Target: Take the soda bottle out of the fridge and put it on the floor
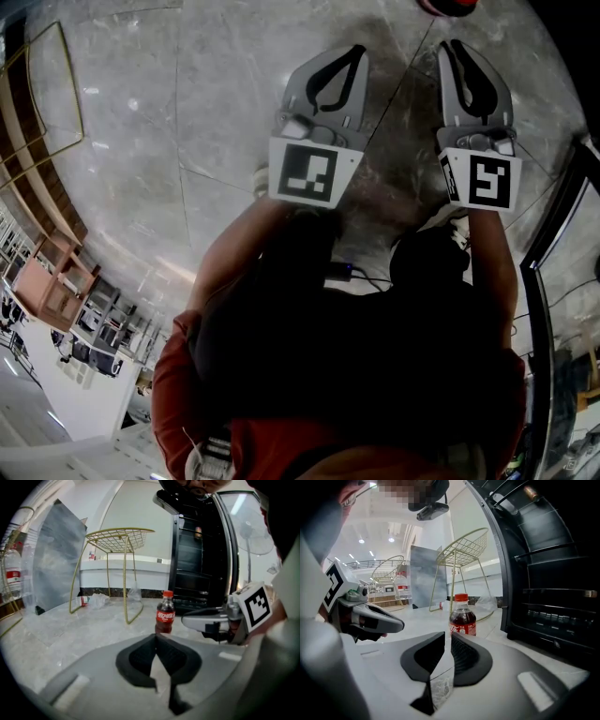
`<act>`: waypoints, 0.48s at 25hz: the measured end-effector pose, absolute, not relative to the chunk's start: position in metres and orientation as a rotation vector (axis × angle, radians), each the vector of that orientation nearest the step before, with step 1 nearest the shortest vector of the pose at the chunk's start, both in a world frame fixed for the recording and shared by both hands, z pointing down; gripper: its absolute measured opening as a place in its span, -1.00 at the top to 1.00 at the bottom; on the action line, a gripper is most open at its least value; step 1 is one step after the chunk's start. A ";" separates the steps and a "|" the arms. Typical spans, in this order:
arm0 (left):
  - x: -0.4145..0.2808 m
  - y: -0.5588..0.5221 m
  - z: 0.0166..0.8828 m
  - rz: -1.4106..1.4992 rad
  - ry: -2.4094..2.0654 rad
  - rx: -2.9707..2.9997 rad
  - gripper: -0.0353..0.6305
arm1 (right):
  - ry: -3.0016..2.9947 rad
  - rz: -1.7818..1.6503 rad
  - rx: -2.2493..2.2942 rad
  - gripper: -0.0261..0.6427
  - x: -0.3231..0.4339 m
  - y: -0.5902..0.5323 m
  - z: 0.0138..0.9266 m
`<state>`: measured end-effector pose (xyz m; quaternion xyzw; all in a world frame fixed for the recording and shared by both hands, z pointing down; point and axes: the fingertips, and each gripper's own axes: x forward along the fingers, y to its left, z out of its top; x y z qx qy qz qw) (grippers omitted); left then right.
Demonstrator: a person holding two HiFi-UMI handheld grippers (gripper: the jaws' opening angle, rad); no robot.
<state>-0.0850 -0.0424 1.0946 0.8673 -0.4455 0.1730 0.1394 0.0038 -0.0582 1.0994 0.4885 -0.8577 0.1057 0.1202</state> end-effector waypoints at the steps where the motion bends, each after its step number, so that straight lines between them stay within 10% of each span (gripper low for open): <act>1: -0.085 -0.042 1.095 0.501 -1.286 2.506 0.89 | -2.507 0.310 1.427 0.81 0.004 -0.058 1.099; 12: -0.084 -0.043 1.095 0.503 -1.285 2.511 0.89 | -2.504 0.316 1.379 0.92 0.000 -0.056 1.104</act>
